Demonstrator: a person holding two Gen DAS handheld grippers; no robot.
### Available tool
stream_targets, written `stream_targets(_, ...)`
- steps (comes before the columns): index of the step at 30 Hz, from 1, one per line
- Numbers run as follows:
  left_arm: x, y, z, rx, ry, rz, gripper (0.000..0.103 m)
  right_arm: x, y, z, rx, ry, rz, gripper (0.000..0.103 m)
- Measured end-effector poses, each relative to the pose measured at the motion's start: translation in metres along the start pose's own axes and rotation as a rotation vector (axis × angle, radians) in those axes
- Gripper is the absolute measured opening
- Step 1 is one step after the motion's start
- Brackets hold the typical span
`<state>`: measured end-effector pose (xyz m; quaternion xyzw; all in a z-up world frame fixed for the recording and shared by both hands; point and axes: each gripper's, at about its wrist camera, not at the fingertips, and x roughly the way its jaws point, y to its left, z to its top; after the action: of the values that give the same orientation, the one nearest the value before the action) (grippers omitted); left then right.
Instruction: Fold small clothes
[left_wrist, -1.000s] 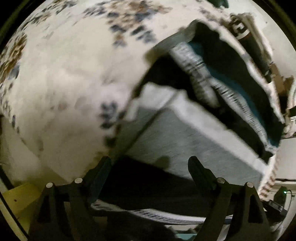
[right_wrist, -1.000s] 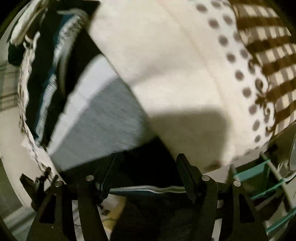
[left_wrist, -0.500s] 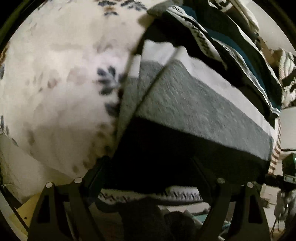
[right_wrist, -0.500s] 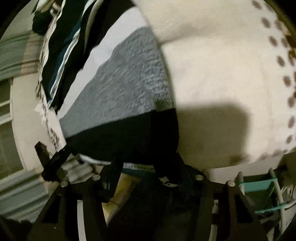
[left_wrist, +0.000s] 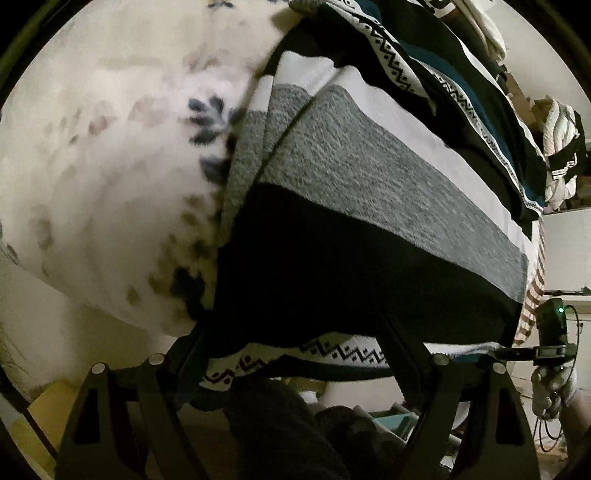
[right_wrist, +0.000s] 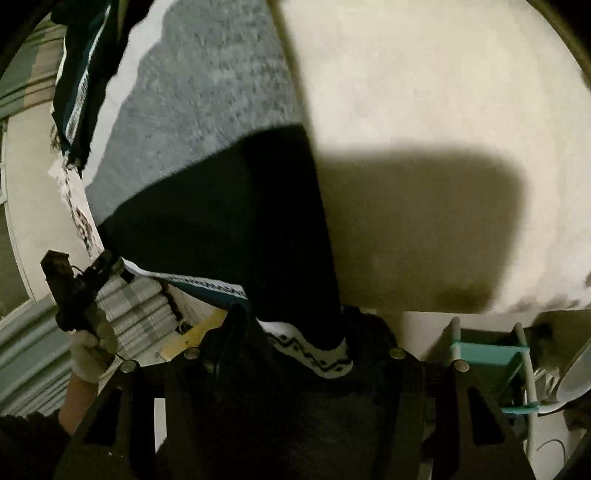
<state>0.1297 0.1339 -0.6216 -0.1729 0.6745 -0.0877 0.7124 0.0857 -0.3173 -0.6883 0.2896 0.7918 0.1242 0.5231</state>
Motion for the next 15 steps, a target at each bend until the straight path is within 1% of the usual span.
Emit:
stream_targets(1, 0.000, 0.000, -0.004, 0.000, 0.009, 0.001, 0.074, 0.001, 0.000, -0.001, -0.004, 0.005, 0.000, 0.057)
stream_targets(2, 0.000, 0.000, -0.007, 0.002, 0.011, 0.003, 0.070, 0.002, 0.001, -0.002, -0.009, 0.007, -0.001, 0.056)
stream_targets(3, 0.000, 0.001, -0.011, 0.001, 0.011, 0.003, 0.060, 0.001, 0.002, -0.003, -0.017, 0.005, 0.001, 0.047)
stream_targets(4, 0.000, 0.003, -0.015, -0.003, 0.011, 0.007, 0.044, 0.000, 0.003, -0.004, -0.026, 0.004, 0.003, 0.034)
stream_targets(5, -0.001, 0.005, -0.017, -0.012, 0.012, 0.018, 0.036, 0.000, 0.006, -0.005, -0.027, 0.001, 0.006, 0.030)
stream_targets(6, -0.003, 0.008, -0.020, -0.022, 0.013, 0.018, 0.021, -0.001, 0.007, -0.005, -0.028, -0.003, 0.007, 0.022)
stream_targets(7, -0.005, 0.011, -0.023, -0.035, 0.011, 0.021, 0.016, -0.001, 0.011, -0.006, -0.029, -0.008, 0.007, 0.014)
stream_targets(9, -0.010, 0.015, -0.028, -0.055, 0.009, 0.006, 0.012, -0.007, 0.012, -0.006, -0.039, -0.010, 0.034, 0.012)
stream_targets(10, -0.014, 0.013, -0.029, -0.055, 0.004, 0.005, 0.010, -0.011, 0.011, -0.007, -0.040, -0.010, 0.053, 0.010)
stream_targets(12, -0.020, 0.009, -0.031, -0.058, -0.002, -0.009, 0.010, -0.018, 0.015, -0.007, -0.041, -0.016, 0.084, 0.009)
stream_targets(15, -0.037, 0.006, -0.027, -0.121, -0.034, -0.089, 0.009, -0.034, 0.026, -0.008, -0.037, -0.029, 0.180, 0.008)
